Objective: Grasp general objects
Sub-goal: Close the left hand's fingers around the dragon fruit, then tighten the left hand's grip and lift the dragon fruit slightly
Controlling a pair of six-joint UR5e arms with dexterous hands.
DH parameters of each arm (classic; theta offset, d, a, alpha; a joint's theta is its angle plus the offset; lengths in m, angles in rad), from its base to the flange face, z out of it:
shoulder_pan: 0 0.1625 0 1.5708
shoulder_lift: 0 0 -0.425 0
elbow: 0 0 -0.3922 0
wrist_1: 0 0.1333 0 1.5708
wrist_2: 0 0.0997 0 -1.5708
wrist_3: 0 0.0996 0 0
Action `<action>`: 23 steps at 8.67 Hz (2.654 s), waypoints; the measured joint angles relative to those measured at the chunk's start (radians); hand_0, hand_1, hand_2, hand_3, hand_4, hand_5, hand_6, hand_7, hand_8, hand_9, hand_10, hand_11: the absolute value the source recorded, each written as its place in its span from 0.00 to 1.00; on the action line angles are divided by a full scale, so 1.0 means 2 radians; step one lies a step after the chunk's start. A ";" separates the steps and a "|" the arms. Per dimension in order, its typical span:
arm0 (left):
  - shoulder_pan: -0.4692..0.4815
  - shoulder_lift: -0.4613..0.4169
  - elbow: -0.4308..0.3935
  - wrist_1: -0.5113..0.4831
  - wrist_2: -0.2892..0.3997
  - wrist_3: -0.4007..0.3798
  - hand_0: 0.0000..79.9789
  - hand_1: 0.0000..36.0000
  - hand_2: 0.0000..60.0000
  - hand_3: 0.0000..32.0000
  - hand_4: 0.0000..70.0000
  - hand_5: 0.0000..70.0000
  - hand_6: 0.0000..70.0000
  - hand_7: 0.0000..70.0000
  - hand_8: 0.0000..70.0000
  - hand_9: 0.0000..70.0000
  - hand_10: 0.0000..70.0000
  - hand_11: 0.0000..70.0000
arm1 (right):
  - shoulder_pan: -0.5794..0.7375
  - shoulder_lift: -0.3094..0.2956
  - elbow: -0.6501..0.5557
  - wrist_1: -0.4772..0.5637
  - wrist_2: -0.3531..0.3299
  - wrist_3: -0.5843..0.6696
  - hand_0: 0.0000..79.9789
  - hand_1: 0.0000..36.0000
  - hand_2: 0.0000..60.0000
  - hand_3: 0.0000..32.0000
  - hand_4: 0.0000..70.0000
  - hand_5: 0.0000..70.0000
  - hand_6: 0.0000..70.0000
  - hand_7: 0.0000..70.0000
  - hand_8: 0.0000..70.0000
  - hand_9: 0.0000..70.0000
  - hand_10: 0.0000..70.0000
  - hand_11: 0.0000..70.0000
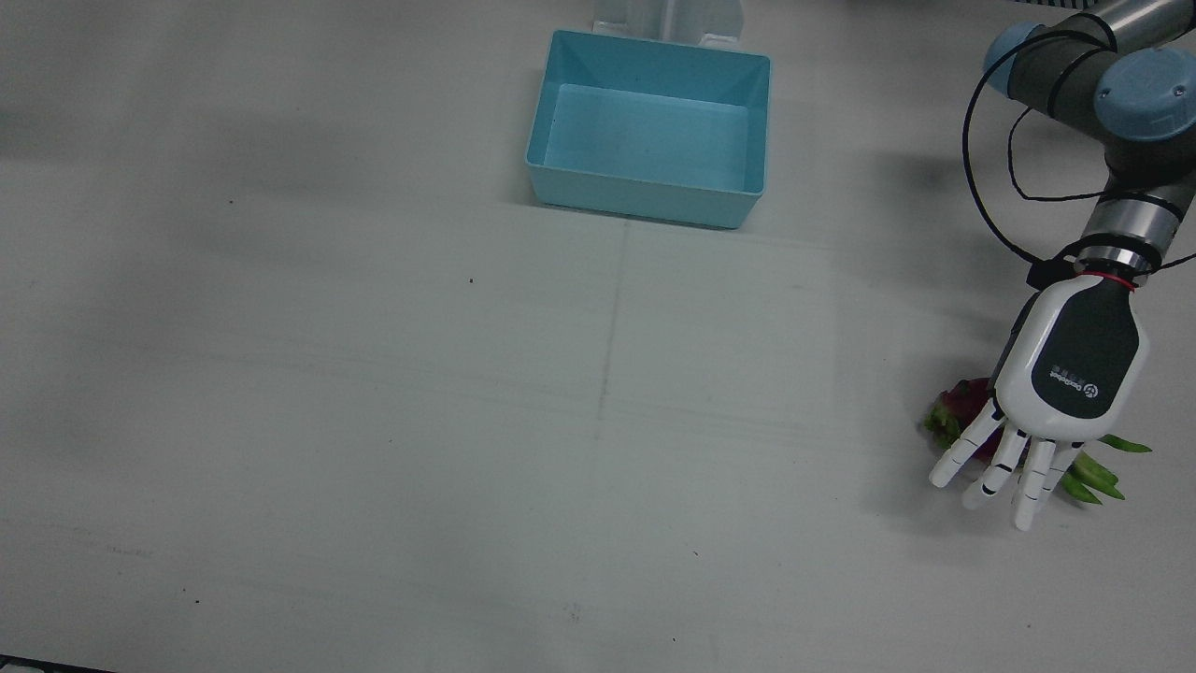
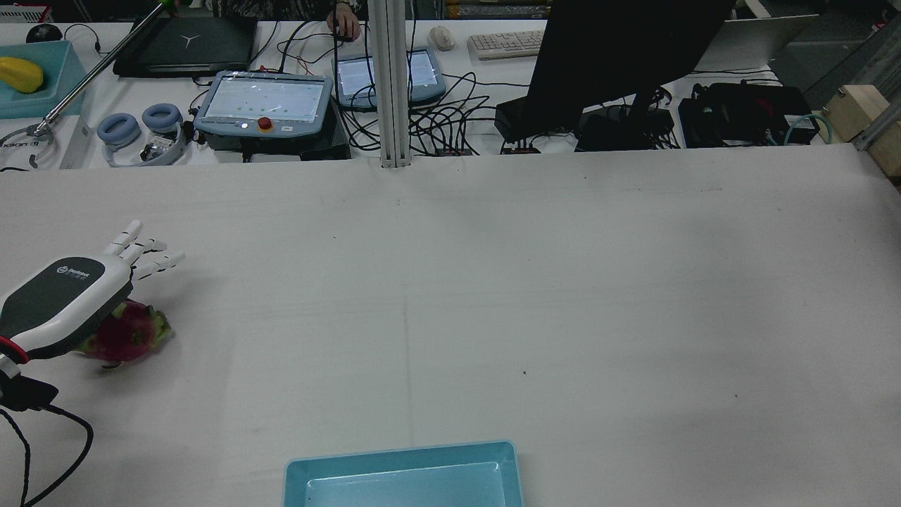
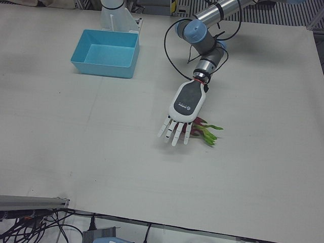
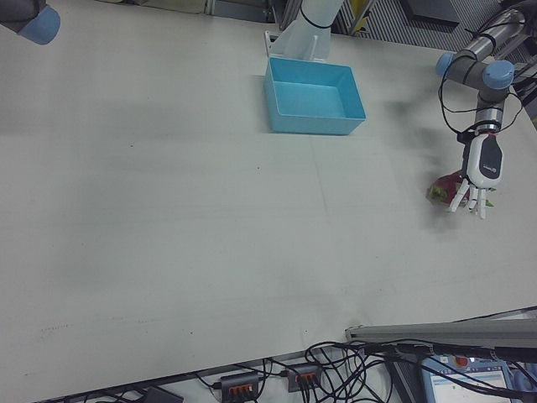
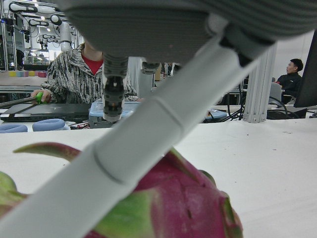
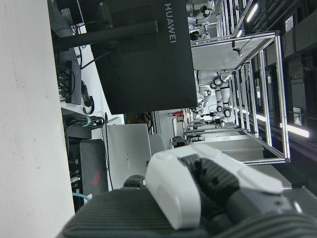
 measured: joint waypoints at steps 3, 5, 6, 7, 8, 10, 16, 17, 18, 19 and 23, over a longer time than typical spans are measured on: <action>0.004 0.005 0.002 0.002 0.000 0.009 1.00 1.00 1.00 0.42 0.05 0.00 0.00 0.39 0.00 0.06 0.00 0.00 | 0.000 0.000 0.000 0.000 0.000 0.000 0.00 0.00 0.00 0.00 0.00 0.00 0.00 0.00 0.00 0.00 0.00 0.00; 0.014 0.006 0.005 0.003 -0.002 0.010 1.00 1.00 1.00 0.43 0.05 0.00 0.00 0.41 0.00 0.06 0.00 0.00 | 0.000 0.000 0.000 0.000 0.000 0.000 0.00 0.00 0.00 0.00 0.00 0.00 0.00 0.00 0.00 0.00 0.00 0.00; 0.016 0.005 0.008 0.003 -0.002 0.010 1.00 1.00 1.00 0.41 0.06 0.00 0.00 0.41 0.00 0.06 0.00 0.00 | 0.000 0.000 0.000 0.000 0.000 0.000 0.00 0.00 0.00 0.00 0.00 0.00 0.00 0.00 0.00 0.00 0.00 0.00; 0.018 0.004 0.012 0.003 -0.003 0.010 1.00 1.00 1.00 0.42 0.06 0.00 0.00 0.39 0.00 0.06 0.00 0.00 | 0.000 0.000 0.000 0.000 0.000 0.000 0.00 0.00 0.00 0.00 0.00 0.00 0.00 0.00 0.00 0.00 0.00 0.00; 0.018 0.003 0.016 0.000 -0.003 0.010 1.00 1.00 1.00 0.40 0.06 0.00 0.00 0.40 0.00 0.06 0.00 0.00 | 0.000 0.000 0.000 0.000 0.000 0.000 0.00 0.00 0.00 0.00 0.00 0.00 0.00 0.00 0.00 0.00 0.00 0.00; 0.019 0.002 0.025 -0.004 -0.004 0.010 1.00 1.00 1.00 0.36 0.07 0.04 0.00 0.44 0.00 0.07 0.00 0.00 | 0.000 0.000 0.000 0.000 0.000 0.000 0.00 0.00 0.00 0.00 0.00 0.00 0.00 0.00 0.00 0.00 0.00 0.00; 0.021 -0.002 0.038 -0.010 -0.003 0.010 1.00 1.00 1.00 0.06 0.10 0.49 0.00 0.57 0.00 0.09 0.00 0.00 | 0.000 0.000 0.000 0.000 0.000 0.000 0.00 0.00 0.00 0.00 0.00 0.00 0.00 0.00 0.00 0.00 0.00 0.00; 0.022 -0.003 0.040 -0.010 -0.003 0.010 1.00 1.00 1.00 0.00 0.09 0.85 0.00 0.67 0.00 0.11 0.00 0.00 | 0.000 0.000 0.000 0.000 0.000 0.000 0.00 0.00 0.00 0.00 0.00 0.00 0.00 0.00 0.00 0.00 0.00 0.00; 0.023 -0.003 0.042 -0.010 -0.003 0.010 1.00 1.00 1.00 0.00 0.08 1.00 0.00 0.77 0.00 0.13 0.00 0.00 | 0.000 0.000 0.000 0.000 0.000 0.000 0.00 0.00 0.00 0.00 0.00 0.00 0.00 0.00 0.00 0.00 0.00 0.00; 0.024 -0.004 0.044 -0.010 -0.003 0.010 1.00 1.00 1.00 0.00 0.14 1.00 0.04 0.93 0.00 0.17 0.00 0.00 | 0.000 0.000 0.000 0.000 0.000 0.000 0.00 0.00 0.00 0.00 0.00 0.00 0.00 0.00 0.00 0.00 0.00 0.00; 0.027 -0.014 0.055 -0.004 -0.003 0.009 1.00 1.00 1.00 0.00 0.37 1.00 0.53 1.00 0.09 0.27 0.21 0.38 | 0.000 0.000 0.000 0.000 0.000 0.000 0.00 0.00 0.00 0.00 0.00 0.00 0.00 0.00 0.00 0.00 0.00 0.00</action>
